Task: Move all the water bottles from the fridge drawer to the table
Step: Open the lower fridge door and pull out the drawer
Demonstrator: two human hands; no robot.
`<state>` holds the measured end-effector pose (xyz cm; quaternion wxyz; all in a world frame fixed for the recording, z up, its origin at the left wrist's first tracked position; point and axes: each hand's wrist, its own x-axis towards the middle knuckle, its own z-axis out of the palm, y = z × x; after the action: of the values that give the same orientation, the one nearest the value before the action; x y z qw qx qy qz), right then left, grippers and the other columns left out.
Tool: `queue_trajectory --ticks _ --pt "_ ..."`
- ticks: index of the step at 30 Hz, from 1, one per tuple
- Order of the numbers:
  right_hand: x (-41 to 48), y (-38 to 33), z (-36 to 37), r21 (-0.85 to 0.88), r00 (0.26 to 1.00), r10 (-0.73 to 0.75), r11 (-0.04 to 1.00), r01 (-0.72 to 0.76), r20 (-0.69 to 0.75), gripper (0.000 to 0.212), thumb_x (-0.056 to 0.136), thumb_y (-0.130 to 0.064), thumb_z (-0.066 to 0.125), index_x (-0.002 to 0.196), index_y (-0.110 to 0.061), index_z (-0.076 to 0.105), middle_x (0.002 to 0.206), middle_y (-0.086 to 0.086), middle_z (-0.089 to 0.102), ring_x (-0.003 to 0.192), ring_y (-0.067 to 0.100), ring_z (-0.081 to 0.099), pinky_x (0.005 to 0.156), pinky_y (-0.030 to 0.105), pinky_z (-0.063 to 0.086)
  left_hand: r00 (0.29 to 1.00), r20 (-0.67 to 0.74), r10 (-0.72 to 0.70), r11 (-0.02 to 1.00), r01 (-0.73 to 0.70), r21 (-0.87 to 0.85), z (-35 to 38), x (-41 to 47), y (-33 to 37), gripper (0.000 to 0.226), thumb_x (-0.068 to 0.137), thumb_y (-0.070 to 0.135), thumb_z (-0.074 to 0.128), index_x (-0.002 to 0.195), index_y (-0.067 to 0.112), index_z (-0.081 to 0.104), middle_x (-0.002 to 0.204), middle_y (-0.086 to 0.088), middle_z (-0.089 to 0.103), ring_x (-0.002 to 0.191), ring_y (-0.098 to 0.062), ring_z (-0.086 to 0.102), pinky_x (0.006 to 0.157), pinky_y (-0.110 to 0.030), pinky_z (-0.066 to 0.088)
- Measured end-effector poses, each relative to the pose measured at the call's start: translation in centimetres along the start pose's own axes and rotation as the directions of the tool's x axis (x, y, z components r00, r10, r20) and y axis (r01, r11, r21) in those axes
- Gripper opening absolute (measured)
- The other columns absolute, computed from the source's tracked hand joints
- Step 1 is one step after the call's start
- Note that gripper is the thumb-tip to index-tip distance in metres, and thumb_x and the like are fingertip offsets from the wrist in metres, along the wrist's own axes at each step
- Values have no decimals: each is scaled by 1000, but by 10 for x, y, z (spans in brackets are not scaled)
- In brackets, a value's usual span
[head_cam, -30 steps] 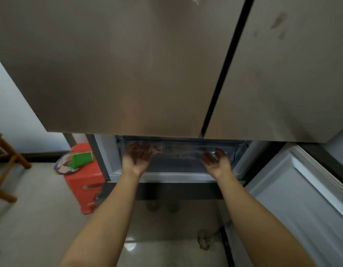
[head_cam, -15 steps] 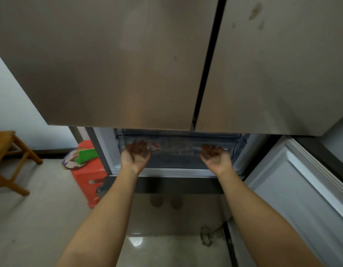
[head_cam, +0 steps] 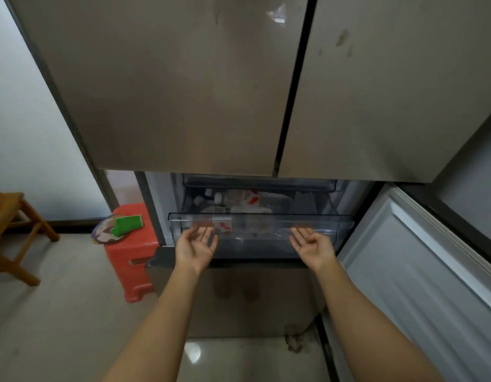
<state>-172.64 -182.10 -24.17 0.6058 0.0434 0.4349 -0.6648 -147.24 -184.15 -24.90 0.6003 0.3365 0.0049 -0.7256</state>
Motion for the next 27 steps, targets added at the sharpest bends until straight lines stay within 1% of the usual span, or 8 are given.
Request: queue_trajectory --ticks 3,6,9,14,17,21,25,27 --pt "-14 9 -15 -28 999 -37 999 37 3 64 78 16 16 138 -4 29 145 19 34 134 34 34 110 44 27 1000 -18 -17 1000 17 -18 -12 -19 -4 19 94 10 35 85 12 52 139 -14 43 129 -27 41 102 -38 33" --pt "-35 18 -33 -39 998 -63 997 63 10 55 56 12 28 105 -3 46 124 22 49 133 36 35 108 43 30 999 -40 -33 999 32 -23 -26 -43 -10 22 94 8 33 85 14 51 138 -13 44 130 -26 39 99 -36 34" --pt "-60 28 -58 -43 999 -43 998 44 8 41 55 12 26 87 -6 45 122 23 51 133 36 34 107 42 29 997 -67 -41 999 39 -24 -44 -72 -18 22 91 7 33 79 16 49 114 -9 56 126 -22 43 91 -33 37" --pt "-104 38 -104 -44 996 31 999 -27 82 37 72 15 19 83 -9 45 97 16 57 131 34 37 98 39 34 997 -79 -24 999 21 -37 -69 -122 -31 14 60 9 44 70 19 45 98 -6 56 99 -20 53 83 -33 39" --pt "-123 38 -116 -57 992 51 997 -45 114 42 70 16 19 88 -10 46 97 14 57 131 33 37 95 39 37 997 -72 3 1000 -5 -27 -77 -143 -38 12 67 8 44 71 20 46 96 -6 58 92 -19 55 80 -33 38" --pt "-132 37 -114 -77 994 54 996 -47 96 41 76 16 14 87 -10 45 93 15 56 132 34 37 106 41 29 995 -101 28 1000 -26 13 -73 -150 -38 19 58 10 45 75 20 46 92 -6 56 83 -19 55 74 -32 39" --pt "-132 32 -113 -85 993 77 994 -69 93 36 82 14 16 86 -8 44 96 18 58 131 36 39 103 43 31 993 -112 48 998 -42 53 -75 -151 -40 13 78 9 42 77 20 48 94 -6 59 86 -18 56 74 -33 39" --pt "-133 30 -111 -121 993 88 990 -79 76 32 85 12 19 86 -7 44 112 22 57 130 36 40 105 43 31 990 -132 49 996 -38 83 -77 -149 -39 19 88 12 35 78 20 49 96 -5 59 93 -18 56 78 -32 38"
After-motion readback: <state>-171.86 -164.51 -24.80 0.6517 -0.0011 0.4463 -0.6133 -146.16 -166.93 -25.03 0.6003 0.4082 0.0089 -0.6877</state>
